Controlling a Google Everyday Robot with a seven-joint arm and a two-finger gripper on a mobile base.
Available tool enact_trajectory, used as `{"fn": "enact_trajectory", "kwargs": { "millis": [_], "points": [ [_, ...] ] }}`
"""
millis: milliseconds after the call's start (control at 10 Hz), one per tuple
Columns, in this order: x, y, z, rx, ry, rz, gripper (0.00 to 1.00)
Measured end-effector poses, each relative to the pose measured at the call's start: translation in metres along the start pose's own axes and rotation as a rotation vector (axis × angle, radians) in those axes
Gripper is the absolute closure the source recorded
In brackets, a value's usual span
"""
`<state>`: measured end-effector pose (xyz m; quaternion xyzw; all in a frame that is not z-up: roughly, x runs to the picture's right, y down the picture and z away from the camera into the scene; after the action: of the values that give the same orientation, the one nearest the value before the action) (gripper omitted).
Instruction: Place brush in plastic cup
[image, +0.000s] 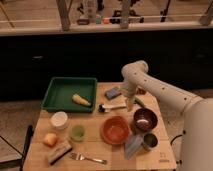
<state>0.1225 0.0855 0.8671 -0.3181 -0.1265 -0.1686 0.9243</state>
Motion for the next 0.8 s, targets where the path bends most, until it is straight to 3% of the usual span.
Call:
{"fn": "enact_trajectory", "kwargs": {
  "millis": [800],
  "points": [
    [0.004, 0.000, 0.046, -0.048, -0.032, 0.027, 0.20]
  ]
}}
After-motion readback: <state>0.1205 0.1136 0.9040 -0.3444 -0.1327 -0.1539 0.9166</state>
